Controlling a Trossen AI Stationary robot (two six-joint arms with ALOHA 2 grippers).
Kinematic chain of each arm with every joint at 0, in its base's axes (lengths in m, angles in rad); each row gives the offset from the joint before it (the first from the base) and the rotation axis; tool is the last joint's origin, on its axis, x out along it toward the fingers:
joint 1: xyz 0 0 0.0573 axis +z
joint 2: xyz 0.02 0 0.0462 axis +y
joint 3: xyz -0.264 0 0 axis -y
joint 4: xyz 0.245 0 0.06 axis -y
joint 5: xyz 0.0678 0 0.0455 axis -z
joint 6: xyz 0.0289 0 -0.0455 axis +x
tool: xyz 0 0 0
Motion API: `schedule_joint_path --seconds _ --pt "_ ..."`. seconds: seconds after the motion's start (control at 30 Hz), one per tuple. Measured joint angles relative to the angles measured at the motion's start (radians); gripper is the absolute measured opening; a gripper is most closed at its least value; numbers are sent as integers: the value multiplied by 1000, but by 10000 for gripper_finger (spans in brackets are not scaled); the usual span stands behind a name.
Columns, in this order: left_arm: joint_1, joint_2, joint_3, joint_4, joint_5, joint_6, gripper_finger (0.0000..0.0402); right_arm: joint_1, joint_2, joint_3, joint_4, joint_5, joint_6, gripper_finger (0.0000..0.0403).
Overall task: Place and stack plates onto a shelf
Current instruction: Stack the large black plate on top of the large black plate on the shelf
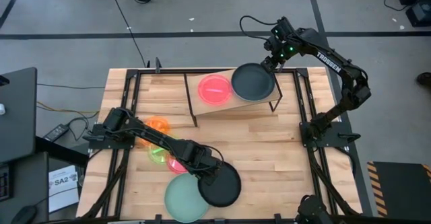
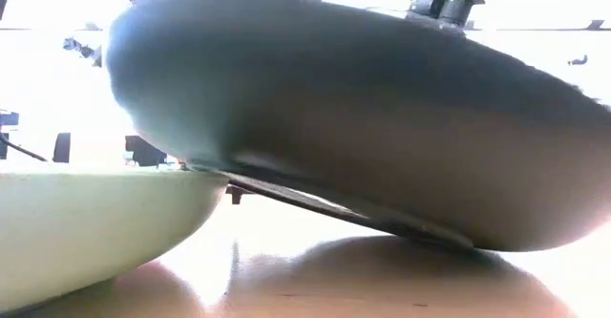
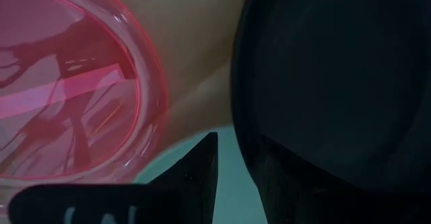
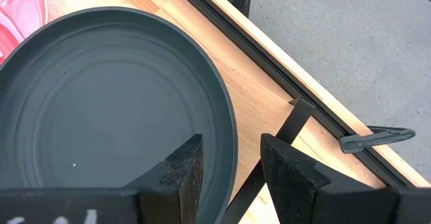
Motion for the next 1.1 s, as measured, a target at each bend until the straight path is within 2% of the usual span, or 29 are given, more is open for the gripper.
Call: schedule_joint_path --seconds 0.37,0.77,1.1 --pt "1 32 0 24 21 2 92 2 0 0 0 0 0 154" --pt "9 33 0 24 26 2 20 2 0 0 0 0 0 154" --pt "37 31 0 24 25 4 18 2 0 0 0 0 -1 154"
